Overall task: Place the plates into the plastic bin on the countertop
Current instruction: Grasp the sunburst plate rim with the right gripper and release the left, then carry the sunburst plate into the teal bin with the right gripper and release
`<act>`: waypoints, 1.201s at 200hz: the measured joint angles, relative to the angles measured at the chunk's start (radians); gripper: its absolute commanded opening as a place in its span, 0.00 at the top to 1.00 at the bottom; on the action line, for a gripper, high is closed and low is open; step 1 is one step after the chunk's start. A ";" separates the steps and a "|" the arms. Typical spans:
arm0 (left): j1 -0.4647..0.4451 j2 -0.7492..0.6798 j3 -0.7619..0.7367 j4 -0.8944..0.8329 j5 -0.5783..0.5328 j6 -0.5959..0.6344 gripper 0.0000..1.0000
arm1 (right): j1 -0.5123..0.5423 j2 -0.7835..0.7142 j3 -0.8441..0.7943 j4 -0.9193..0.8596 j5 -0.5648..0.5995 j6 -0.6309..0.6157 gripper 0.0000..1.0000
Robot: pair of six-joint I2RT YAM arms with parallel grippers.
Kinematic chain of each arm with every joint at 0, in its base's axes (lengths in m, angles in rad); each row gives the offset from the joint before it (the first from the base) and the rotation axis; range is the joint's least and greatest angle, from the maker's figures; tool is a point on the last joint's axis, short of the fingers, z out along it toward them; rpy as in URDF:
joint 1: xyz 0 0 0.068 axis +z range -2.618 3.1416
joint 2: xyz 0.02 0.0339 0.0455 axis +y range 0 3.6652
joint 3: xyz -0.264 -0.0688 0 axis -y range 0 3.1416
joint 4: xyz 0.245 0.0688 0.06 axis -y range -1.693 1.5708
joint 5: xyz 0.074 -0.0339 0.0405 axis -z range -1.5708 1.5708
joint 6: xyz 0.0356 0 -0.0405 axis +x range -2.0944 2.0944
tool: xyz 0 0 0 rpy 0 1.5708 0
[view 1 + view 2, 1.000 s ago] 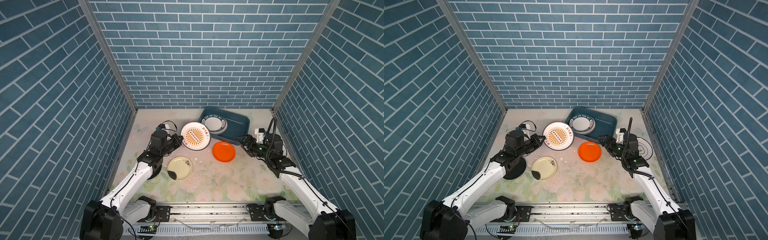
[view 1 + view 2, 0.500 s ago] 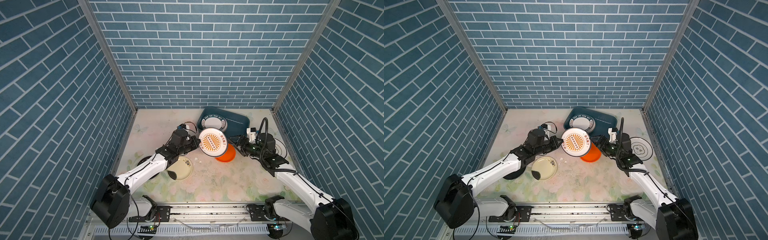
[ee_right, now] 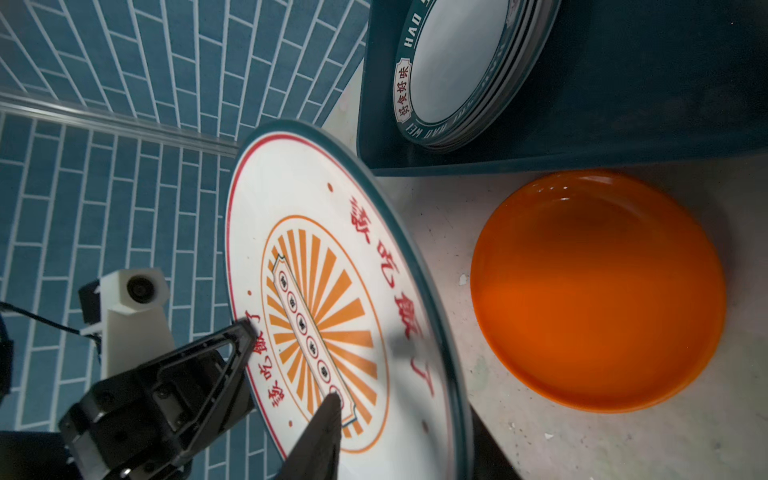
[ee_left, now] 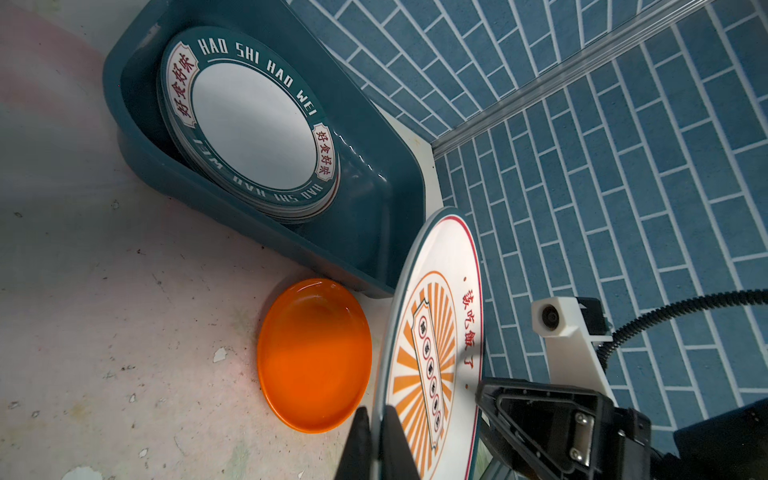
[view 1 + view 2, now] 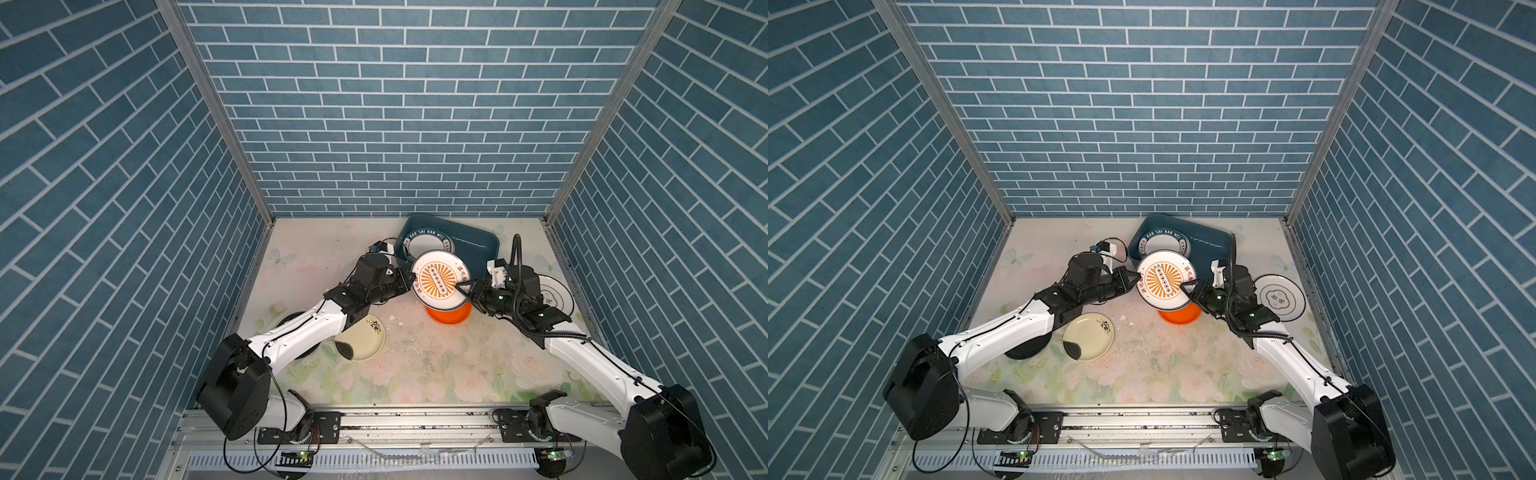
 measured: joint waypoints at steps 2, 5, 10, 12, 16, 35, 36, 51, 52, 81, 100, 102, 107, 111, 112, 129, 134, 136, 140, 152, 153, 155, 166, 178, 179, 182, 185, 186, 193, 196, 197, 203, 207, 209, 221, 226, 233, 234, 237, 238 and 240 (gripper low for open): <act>0.000 0.000 0.001 0.001 0.000 0.001 1.00 | 0.000 0.000 0.000 -0.001 0.001 0.005 0.83; 0.001 0.000 0.002 0.001 0.000 -0.001 1.00 | -0.001 0.000 0.000 -0.003 0.005 -0.004 0.86; 0.002 0.000 0.005 0.003 -0.002 0.000 1.00 | -0.001 0.000 0.000 -0.006 0.008 0.003 0.89; 0.002 0.000 0.006 -0.002 -0.009 0.002 1.00 | -0.002 0.000 0.000 -0.004 0.007 0.015 0.90; 0.004 0.000 0.006 -0.005 -0.008 -0.003 1.00 | -0.006 -0.001 0.001 0.002 0.002 0.025 0.92; 0.017 0.009 0.006 -0.023 -0.017 -0.025 1.00 | -0.008 -0.014 0.016 0.035 -0.004 0.059 1.00; 0.018 0.009 0.006 -0.023 -0.017 -0.025 1.00 | -0.008 -0.014 0.016 0.034 -0.004 0.058 1.00; 0.018 0.007 0.006 -0.019 -0.019 -0.027 0.59 | -0.008 -0.016 0.017 0.037 -0.006 0.064 1.00; 0.017 0.007 0.006 -0.021 -0.020 -0.025 0.57 | -0.008 -0.016 0.017 0.039 -0.007 0.064 1.00; -0.001 -0.002 0.008 -0.028 -0.023 0.012 0.00 | 0.002 -0.003 0.021 0.003 0.008 0.032 1.00; -0.004 -0.036 0.008 -0.049 -0.050 0.045 0.00 | 0.002 0.022 0.029 -0.022 0.015 0.027 1.00; -0.004 -0.042 0.008 -0.051 -0.053 0.047 0.00 | 0.002 0.026 0.031 -0.024 0.015 0.025 1.00; -0.004 -0.053 0.008 -0.057 -0.062 0.058 0.00 | 0.002 0.034 0.037 -0.031 0.017 0.023 1.00; -0.003 -0.067 0.008 -0.065 -0.072 0.067 0.00 | 0.002 0.042 0.043 -0.038 0.019 0.019 1.00; -0.003 -0.069 0.008 -0.066 -0.073 0.069 0.00 | 0.002 0.043 0.045 -0.039 0.019 0.019 1.00; 0.003 -0.123 0.008 -0.099 -0.114 0.102 0.00 | 0.002 0.083 0.090 -0.061 0.027 0.004 1.00; 0.005 -0.138 0.008 -0.109 -0.127 0.110 0.00 | 0.002 0.097 0.108 -0.068 0.033 0.000 1.00; 0.005 -0.143 0.008 -0.112 -0.133 0.113 0.00 | 0.002 0.104 0.117 -0.073 0.038 -0.004 1.00; 0.006 -0.156 0.008 -0.122 -0.142 0.120 0.00 | 0.002 0.117 0.135 -0.084 0.044 -0.008 1.00; 0.012 -0.191 0.008 -0.152 -0.179 0.139 0.00 | 0.002 0.163 0.200 -0.125 0.068 -0.024 1.00; 0.012 -0.192 0.008 -0.154 -0.180 0.140 0.00 | 0.002 0.169 0.211 -0.131 0.072 -0.026 1.00; 0.014 -0.197 0.008 -0.159 -0.187 0.143 0.00 | 0.002 0.174 0.220 -0.136 0.075 -0.027 1.00; 0.021 -0.224 0.008 -0.183 -0.219 0.161 0.00 | 0.002 0.224 0.288 -0.169 0.098 -0.048 1.00; 0.029 -0.251 0.008 -0.209 -0.252 0.178 0.00 | 0.001 0.281 0.359 -0.193 0.122 -0.060 1.00; 0.031 -0.255 0.008 -0.212 -0.254 0.180 0.00 | 0.001 0.284 0.362 -0.195 0.124 -0.061 1.00; 0.033 -0.261 0.007 -0.217 -0.261 0.184 0.00 | 0.001 0.296 0.378 -0.200 0.129 -0.064 1.00; 0.036 -0.268 0.007 -0.221 -0.267 0.189 0.00 | 0.001 0.316 0.398 -0.204 0.137 -0.069 1.00; 0.037 -0.269 0.006 -0.222 -0.267 0.190 0.00 | 0.001 0.319 0.402 -0.206 0.138 -0.070 1.00; 0.046 -0.284 0.004 -0.229 -0.278 0.199 0.01 | 0.001 0.357 0.443 -0.218 0.153 -0.076 1.00; 0.050 -0.289 0.003 -0.233 -0.282 0.203 0.01 | 0.001 0.372 0.460 -0.224 0.160 -0.079 1.00; 0.051 -0.290 0.003 -0.234 -0.283 0.203 0.00 | 0.001 0.377 0.465 -0.224 0.162 -0.080 1.00; 0.062 -0.299 0.002 -0.245 -0.287 0.211 0.00 | 0.001 0.413 0.501 -0.236 0.172 -0.087 1.00; 0.071 -0.304 0.002 -0.251 -0.288 0.215 0.00 | 0.000 0.441 0.527 -0.241 0.176 -0.092 1.00; 0.076 -0.307 0.002 -0.256 -0.289 0.217 0.00 | 0.000 0.454 0.541 -0.244 0.179 -0.093 1.00; 0.105 -0.316 -0.001 -0.268 -0.288 0.226 0.00 | -0.002 0.539 0.620 -0.260 0.187 -0.101 1.00; 0.118 -0.319 -0.004 -0.270 -0.288 0.230 0.00 | -0.003 0.581 0.660 -0.267 0.190 -0.103 1.00; 0.137 -0.321 -0.009 -0.274 -0.284 0.233 0.00 | -0.005 0.629 0.705 -0.273 0.193 -0.108 1.00; 0.139 -0.321 -0.009 -0.274 -0.284 0.233 0.00 | -0.005 0.639 0.714 -0.274 0.193 -0.108 1.00; 0.145 -0.321 -0.011 -0.275 -0.282 0.234 0.00 | -0.005 0.657 0.732 -0.275 0.196 -0.109 1.00; 0.148 -0.321 -0.012 -0.275 -0.281 0.235 0.00 | -0.005 0.663 0.737 -0.275 0.196 -0.111 1.00; 0.153 -0.321 -0.013 -0.275 -0.279 0.235 0.01 | -0.005 0.679 0.751 -0.277 0.195 -0.113 1.00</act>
